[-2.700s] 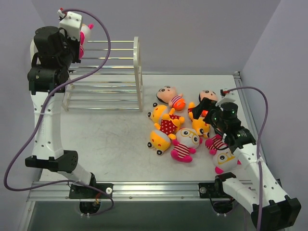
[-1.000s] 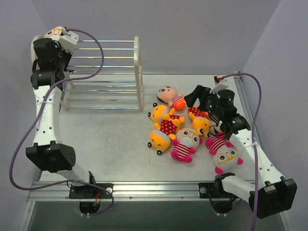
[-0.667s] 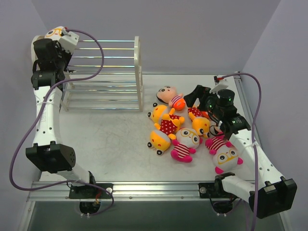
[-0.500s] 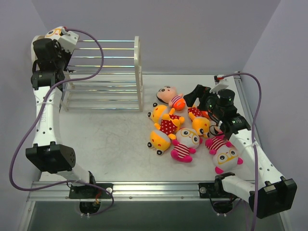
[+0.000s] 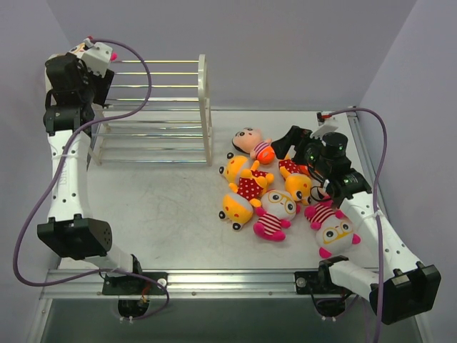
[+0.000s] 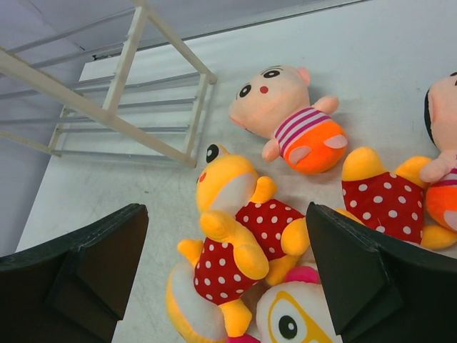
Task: Place and organize the stuffed toys onto the shelf
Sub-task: Place the stuffed toy onto shelf
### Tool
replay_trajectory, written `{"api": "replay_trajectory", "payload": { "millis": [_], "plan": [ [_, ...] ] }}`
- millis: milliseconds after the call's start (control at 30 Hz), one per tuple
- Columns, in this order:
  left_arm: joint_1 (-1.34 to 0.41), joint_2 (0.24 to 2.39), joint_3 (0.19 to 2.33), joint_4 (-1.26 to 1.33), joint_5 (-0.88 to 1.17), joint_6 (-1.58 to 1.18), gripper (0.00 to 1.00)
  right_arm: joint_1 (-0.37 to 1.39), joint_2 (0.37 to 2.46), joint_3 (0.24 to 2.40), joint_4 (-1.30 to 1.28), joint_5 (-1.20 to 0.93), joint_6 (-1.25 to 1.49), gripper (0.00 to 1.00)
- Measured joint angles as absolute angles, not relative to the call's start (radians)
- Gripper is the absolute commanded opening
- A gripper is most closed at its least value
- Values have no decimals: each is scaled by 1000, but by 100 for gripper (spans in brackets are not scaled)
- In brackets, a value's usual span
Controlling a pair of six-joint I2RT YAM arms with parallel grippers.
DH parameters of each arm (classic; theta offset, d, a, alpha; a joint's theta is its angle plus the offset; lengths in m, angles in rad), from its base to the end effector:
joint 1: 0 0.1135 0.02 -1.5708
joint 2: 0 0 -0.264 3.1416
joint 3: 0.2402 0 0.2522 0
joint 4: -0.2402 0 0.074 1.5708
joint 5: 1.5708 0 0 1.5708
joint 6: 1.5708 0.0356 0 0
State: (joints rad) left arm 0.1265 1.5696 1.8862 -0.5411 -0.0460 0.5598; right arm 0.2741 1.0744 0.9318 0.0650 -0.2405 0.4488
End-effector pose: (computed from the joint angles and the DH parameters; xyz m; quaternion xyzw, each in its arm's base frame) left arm 0.3377 0.0446 0.4864 0.1540 0.7665 0.2266 0.5809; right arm 0.2418 0.0768 0.3618 -0.0176 0.7330 0.3208 0.5995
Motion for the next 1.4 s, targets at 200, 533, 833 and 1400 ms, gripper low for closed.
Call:
{"api": "replay_trajectory", "payload": {
  "millis": [200, 533, 833, 1400],
  "plan": [
    [126, 1554, 1893, -534, -43, 522, 73, 277, 1074, 931, 68, -241, 449, 100],
    [126, 1504, 1913, -519, -67, 321, 82, 283, 1070, 917, 105, -248, 453, 100],
    [128, 1411, 1919, -573, -210, 30, 97, 283, 1019, 889, 107, -243, 429, 100],
    [-16, 1008, 1530, -720, -82, -340, 96, 283, 799, 871, 11, -118, 385, 100]
  ]
}}
